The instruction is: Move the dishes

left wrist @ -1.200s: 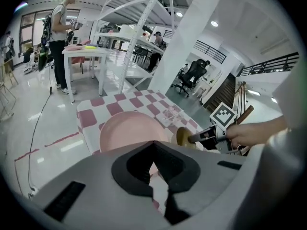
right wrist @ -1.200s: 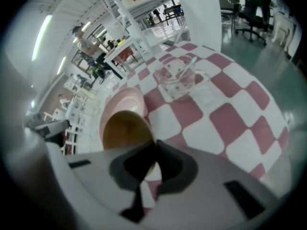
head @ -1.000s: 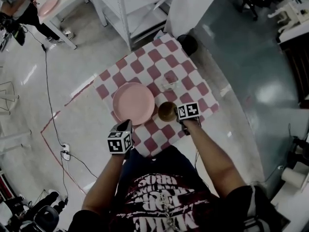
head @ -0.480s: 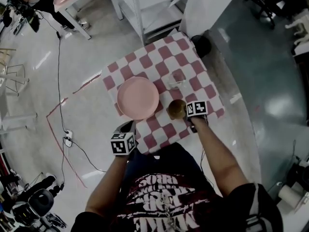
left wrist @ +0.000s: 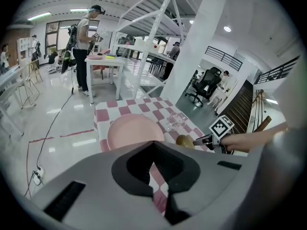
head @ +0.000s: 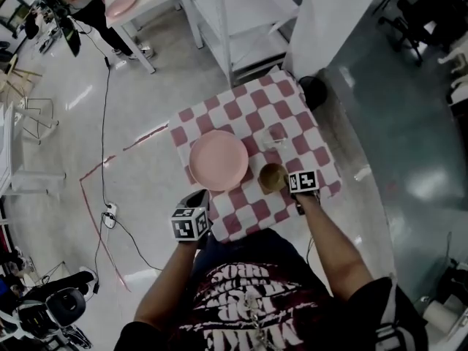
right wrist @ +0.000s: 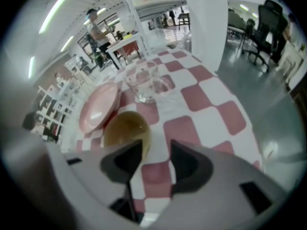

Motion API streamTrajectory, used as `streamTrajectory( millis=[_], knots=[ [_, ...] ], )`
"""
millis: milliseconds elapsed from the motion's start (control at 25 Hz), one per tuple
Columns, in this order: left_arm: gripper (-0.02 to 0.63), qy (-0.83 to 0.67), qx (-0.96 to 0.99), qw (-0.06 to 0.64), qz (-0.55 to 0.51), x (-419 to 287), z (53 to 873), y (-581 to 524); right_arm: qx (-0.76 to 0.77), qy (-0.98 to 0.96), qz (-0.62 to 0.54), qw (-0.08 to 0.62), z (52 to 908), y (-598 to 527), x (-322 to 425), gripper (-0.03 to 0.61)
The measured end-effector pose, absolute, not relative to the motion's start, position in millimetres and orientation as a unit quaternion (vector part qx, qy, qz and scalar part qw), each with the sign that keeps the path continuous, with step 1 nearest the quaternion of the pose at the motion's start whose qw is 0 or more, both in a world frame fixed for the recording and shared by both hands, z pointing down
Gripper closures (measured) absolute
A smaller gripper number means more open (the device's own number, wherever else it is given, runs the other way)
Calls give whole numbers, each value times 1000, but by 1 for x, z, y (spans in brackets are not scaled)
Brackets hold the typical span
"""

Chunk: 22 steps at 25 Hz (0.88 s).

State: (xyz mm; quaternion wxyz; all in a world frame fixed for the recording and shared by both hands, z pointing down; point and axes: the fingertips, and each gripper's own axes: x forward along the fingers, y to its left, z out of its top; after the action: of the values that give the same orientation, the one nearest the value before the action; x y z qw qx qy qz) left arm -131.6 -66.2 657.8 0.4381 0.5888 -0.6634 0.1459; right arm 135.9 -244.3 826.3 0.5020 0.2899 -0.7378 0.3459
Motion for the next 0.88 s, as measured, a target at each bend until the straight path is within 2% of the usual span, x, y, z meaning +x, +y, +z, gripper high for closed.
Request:
streamTrajectory(
  millis=[120, 200, 320, 400, 480, 720, 880],
  knots=[
    [584, -664, 604, 420, 132, -132, 639, -73, 302, -765, 277, 497, 790, -248, 144, 380],
    [584, -665, 627, 391, 110, -133, 618, -84, 304, -791, 253, 468, 755, -251, 140, 380],
    [584, -659, 675, 323, 81, -135, 574, -106, 289, -848, 230, 380, 685, -249, 117, 384],
    [584, -645, 707, 282, 70, -130, 543, -116, 271, -889, 200, 311, 629, -237, 94, 495],
    [584, -625, 738, 246, 59, -121, 515, -125, 257, -919, 155, 254, 572, -220, 69, 525],
    [584, -585, 801, 128, 2, -104, 428, -137, 251, -959, 52, 122, 446, -179, 11, 545],
    [584, -547, 830, 101, -36, -95, 392, -139, 244, -967, -22, 72, 391, -158, -13, 545]
  ],
)
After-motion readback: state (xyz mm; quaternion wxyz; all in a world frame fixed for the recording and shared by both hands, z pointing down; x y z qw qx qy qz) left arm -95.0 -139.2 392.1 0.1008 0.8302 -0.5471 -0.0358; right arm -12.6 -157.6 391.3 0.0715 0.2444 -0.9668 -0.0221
